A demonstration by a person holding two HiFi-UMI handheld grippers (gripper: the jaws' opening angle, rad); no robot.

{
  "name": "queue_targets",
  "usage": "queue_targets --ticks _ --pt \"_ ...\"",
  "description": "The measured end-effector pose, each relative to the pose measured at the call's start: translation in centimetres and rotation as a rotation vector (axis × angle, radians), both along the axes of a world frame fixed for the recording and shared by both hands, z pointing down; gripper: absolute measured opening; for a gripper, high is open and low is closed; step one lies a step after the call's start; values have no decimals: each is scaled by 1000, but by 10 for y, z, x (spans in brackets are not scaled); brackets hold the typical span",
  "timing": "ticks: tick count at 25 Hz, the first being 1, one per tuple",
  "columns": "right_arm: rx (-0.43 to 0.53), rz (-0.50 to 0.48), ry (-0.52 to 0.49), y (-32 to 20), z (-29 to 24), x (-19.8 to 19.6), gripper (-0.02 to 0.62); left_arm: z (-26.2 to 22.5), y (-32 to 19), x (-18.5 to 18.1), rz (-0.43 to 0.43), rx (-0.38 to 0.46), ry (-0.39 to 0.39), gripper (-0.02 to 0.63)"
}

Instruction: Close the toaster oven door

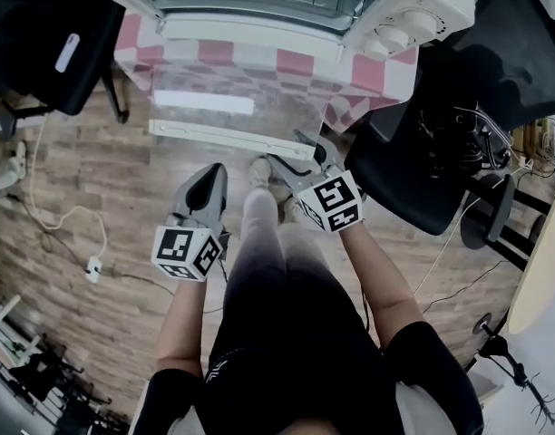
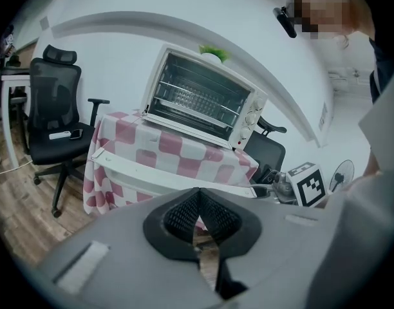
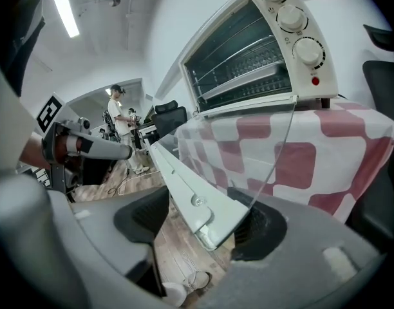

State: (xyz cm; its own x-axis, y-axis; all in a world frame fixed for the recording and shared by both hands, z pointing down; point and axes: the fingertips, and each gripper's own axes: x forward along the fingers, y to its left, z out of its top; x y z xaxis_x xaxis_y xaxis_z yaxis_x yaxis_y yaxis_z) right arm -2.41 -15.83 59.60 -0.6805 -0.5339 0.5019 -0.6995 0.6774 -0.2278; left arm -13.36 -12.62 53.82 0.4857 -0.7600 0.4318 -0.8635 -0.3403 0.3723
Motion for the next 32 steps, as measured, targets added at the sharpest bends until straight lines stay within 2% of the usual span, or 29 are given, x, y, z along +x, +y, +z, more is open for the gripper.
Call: queue_targets --ticks 17,32 --pt "54 59 -79 0 -71 -1 268 -54 23 2 -25 98 19 15" --pt "58 164 -158 -23 -137 3 253 -104 2 10 19 197 40 15"
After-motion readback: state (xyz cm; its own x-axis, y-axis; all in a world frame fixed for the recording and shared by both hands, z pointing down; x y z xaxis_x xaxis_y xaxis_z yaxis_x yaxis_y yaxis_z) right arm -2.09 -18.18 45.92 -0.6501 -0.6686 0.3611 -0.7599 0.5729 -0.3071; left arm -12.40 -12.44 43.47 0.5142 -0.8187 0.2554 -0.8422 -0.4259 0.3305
